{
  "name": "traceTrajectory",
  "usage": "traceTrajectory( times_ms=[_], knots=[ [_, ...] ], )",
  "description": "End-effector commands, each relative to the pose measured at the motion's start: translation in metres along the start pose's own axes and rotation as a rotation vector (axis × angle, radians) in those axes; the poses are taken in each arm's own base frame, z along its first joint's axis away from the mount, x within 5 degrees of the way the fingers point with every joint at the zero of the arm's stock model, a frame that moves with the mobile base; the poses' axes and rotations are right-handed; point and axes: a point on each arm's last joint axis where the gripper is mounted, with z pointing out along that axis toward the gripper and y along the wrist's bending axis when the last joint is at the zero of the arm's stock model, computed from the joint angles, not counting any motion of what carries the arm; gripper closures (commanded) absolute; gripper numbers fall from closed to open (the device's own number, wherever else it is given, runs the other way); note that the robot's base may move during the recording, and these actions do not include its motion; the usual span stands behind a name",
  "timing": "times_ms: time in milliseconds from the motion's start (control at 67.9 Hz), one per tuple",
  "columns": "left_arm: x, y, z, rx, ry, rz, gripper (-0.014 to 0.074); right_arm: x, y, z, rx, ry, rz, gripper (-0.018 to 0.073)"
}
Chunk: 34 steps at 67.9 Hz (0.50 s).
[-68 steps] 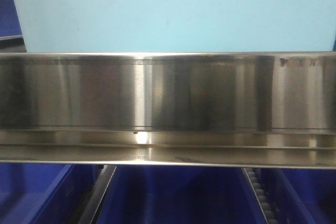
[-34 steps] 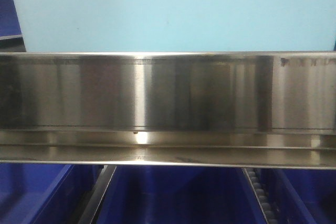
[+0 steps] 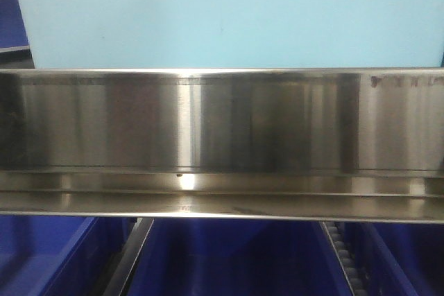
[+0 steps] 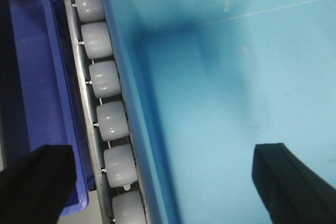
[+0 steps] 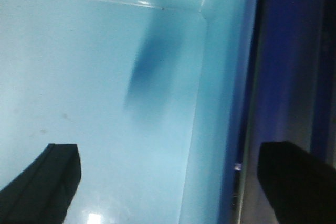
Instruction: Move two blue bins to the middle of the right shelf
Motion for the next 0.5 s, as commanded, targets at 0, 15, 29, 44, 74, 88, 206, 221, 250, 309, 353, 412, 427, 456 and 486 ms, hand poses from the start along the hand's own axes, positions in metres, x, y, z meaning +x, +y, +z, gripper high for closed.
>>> traceTrajectory(
  times_ms=[0, 15, 29, 44, 74, 88, 206, 221, 250, 309, 353, 412, 427, 456, 486],
  knots=[
    [-0.0016, -0.0005, 0.0069, -0.004, 0.011, -0.005, 0.0018, -0.0029, -0.0002, 0.0025, 0.004, -0.003, 0.004, -0.0009],
    [-0.0017, -0.0005, 0.0080, -0.004, 0.014, -0.005, 0.0020, -0.0031, -0.0002, 0.0034, 0.005, -0.001, 0.004, -0.0009],
    [-0.0018, -0.0005, 0.0082, -0.004, 0.014, -0.005, 0.0022, -0.0033, -0.0004, 0.0042, 0.007, 0.001, 0.003, -0.0009],
    [-0.0020, -0.0006, 0.0111, -0.005, 0.021, -0.005, 0.0027, -0.0033, -0.0004, 0.0041, 0.007, 0.000, 0.003, -0.0009],
    [-0.0021, -0.0006, 0.0120, -0.005, 0.023, -0.005, 0.0034, -0.0035, -0.0004, 0.0051, 0.007, 0.003, 0.003, -0.0009],
    [-0.0021, -0.0006, 0.0120, -0.005, 0.023, -0.005, 0.0039, -0.0037, -0.0006, 0.0059, 0.010, 0.004, 0.003, -0.0008],
    [-0.0021, -0.0006, 0.0124, -0.005, 0.024, -0.005, 0.0113, -0.0038, -0.0013, 0.0058, 0.018, 0.002, 0.000, 0.0058],
    [-0.0021, -0.0006, 0.0124, -0.005, 0.024, -0.005, 0.0130, -0.0039, -0.0017, 0.0058, 0.022, 0.001, -0.002, 0.0075],
    [-0.0021, -0.0006, 0.0124, -0.006, 0.024, -0.004, 0.0160, -0.0040, -0.0021, 0.0057, 0.027, 0.000, -0.004, 0.0115],
    [-0.0022, -0.0001, 0.0124, -0.011, 0.023, -0.003, 0.0259, -0.0041, -0.0027, 0.0057, 0.033, -0.001, -0.006, 0.0204],
    [-0.0023, 0.0004, 0.0124, -0.016, 0.022, -0.001, 0.0349, -0.0043, -0.0036, 0.0057, 0.042, -0.003, -0.010, 0.0313],
    [-0.0023, 0.0008, 0.0124, -0.021, 0.022, 0.001, 0.0482, -0.0044, -0.0039, 0.0057, 0.046, -0.004, -0.011, 0.0433],
    [-0.0023, 0.0008, 0.0124, -0.021, 0.022, 0.001, 0.0500, -0.0044, -0.0041, 0.0057, 0.048, -0.004, -0.012, 0.0468],
    [-0.0023, 0.0008, 0.0124, -0.021, 0.022, 0.001, 0.0586, -0.0044, -0.0043, 0.0057, 0.051, -0.005, -0.013, 0.0538],
    [-0.0023, 0.0008, 0.0124, -0.021, 0.022, 0.001, 0.0637, -0.0045, -0.0047, 0.0056, 0.055, -0.006, -0.014, 0.0606]
  ],
)
